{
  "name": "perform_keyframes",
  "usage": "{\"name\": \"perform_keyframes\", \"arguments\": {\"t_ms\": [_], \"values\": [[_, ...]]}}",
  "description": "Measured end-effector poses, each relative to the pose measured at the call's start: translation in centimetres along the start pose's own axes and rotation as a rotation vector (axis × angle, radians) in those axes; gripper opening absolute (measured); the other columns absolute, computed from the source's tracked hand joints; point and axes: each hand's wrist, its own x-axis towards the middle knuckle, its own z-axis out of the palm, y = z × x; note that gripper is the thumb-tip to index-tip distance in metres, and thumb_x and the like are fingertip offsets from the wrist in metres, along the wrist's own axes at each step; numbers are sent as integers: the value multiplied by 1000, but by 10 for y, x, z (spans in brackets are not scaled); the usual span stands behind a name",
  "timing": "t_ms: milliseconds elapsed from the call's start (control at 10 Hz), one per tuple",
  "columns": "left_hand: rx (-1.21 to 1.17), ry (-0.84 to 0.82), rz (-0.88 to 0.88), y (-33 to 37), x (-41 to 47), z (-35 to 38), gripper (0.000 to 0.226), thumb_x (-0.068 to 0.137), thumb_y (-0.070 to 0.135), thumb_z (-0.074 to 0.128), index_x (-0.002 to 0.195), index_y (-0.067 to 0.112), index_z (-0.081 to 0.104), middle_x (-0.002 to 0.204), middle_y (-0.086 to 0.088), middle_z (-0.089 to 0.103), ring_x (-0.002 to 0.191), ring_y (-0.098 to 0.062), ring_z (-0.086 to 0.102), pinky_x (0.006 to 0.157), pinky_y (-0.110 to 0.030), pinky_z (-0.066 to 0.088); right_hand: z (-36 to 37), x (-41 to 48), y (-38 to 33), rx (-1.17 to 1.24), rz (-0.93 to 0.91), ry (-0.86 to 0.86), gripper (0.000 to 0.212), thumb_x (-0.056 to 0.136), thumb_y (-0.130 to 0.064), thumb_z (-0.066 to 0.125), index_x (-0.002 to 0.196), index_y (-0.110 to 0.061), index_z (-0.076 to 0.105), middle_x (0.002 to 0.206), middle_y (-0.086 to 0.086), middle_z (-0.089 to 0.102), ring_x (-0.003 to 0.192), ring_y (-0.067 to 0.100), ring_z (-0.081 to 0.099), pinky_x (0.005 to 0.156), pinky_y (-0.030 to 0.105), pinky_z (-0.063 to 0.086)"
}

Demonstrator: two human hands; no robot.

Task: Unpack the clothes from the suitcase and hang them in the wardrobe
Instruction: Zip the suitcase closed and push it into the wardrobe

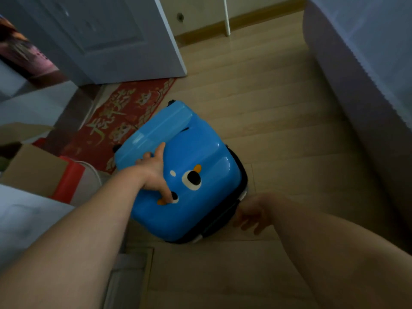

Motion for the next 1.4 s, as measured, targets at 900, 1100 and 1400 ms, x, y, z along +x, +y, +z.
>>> {"name": "perform_keyframes", "arguments": {"t_ms": [900, 1100, 1400], "values": [[60, 18, 21, 26, -13, -7, 150, 48, 50, 89, 148, 25, -20, 151, -9, 9, 140, -36, 13, 103, -42, 38, -11, 23, -24, 183, -94, 313, 33, 96, -16, 46, 123, 1, 54, 118, 18, 60, 111, 32, 58, 93, 40, 48], [-119, 52, 15, 46, -7, 0, 156, 43, 59, 86, 146, 24, -26, 158, -3, -11, 146, -31, -9, 116, -57, 12, -23, 35, -45, 44, -446, 573, 50, 91, -6, 45, 140, -14, 41, 141, 10, 47, 127, 27, 46, 106, 32, 38], [-147, 178, 78, 42, -4, 7, 145, 35, 61, 86, 148, 33, -1, 150, 0, 16, 139, -31, 15, 109, -60, 27, -39, 60, -58, -335, -588, 556, 56, 86, -10, 56, 138, -24, 43, 133, 4, 57, 123, 27, 51, 100, 40, 43]]}}
